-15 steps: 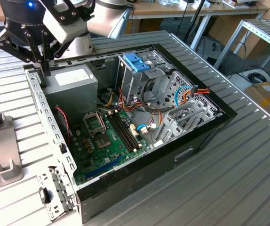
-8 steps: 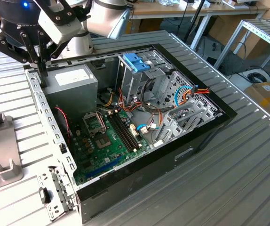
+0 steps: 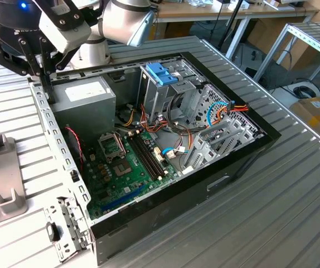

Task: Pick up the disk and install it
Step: 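Reach for the disk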

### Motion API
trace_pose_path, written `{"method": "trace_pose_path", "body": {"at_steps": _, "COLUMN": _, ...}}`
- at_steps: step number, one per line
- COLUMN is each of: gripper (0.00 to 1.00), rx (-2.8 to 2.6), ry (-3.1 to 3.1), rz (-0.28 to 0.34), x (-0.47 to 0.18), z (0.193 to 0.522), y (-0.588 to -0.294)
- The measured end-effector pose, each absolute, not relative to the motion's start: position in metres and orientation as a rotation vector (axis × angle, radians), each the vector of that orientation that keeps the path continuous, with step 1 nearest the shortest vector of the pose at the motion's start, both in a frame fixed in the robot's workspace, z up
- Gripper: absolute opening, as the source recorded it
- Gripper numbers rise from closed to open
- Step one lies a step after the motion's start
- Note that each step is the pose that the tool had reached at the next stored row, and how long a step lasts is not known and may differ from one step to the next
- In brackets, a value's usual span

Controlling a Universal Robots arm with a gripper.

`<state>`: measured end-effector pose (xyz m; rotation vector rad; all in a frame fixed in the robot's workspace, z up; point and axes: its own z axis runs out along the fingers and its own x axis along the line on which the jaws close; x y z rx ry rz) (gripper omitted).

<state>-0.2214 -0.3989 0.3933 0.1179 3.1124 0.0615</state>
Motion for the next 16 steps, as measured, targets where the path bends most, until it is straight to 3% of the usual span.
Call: {"method": "trace_pose_path", "body": {"at_steps": 16, "gripper": 0.10, "rx": 0.118, "ry": 3.112, "rz": 0.061, "x": -0.235, "z": 0.393, "y": -0.399}}
